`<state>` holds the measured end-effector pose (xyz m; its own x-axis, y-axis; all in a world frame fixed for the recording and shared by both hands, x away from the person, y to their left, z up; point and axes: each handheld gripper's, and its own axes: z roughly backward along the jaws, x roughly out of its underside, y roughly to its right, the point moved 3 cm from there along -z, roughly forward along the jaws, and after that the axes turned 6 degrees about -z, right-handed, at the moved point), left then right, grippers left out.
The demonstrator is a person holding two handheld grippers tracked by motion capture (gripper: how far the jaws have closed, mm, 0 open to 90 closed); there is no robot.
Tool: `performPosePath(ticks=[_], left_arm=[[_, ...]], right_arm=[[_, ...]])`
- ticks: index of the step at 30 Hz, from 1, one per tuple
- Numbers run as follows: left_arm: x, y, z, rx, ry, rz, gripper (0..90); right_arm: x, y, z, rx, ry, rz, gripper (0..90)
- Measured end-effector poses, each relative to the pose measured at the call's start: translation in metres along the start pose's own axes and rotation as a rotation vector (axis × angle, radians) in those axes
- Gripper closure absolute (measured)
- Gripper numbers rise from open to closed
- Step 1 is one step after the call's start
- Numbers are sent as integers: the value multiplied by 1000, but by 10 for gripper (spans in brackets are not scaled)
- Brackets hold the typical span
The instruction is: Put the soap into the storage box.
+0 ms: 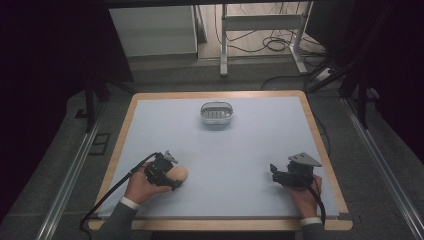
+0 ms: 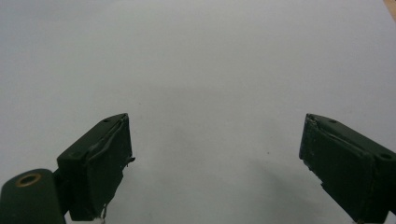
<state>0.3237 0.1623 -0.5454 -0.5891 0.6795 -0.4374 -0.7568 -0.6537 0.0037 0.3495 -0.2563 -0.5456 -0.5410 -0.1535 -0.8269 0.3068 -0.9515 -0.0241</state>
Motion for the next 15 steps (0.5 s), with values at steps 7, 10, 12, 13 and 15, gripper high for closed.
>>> performPosePath(ticks=[7, 10, 12, 13, 15], left_arm=[[0, -2, 1, -7, 6, -10, 327], [-2, -4, 5, -10, 16, -9, 327], [-4, -6, 8, -12, 27, -7, 327], [-5, -7, 10, -10, 33, -8, 327], [-8, -9, 14, -3, 45, -6, 327]], right_arm=[[0, 0, 0, 0, 0, -1, 94], [0, 0, 0, 1, -1, -2, 94], [0, 0, 0, 2, -1, -3, 94], [0, 0, 0, 2, -1, -3, 94], [0, 0, 0, 2, -1, -4, 94]])
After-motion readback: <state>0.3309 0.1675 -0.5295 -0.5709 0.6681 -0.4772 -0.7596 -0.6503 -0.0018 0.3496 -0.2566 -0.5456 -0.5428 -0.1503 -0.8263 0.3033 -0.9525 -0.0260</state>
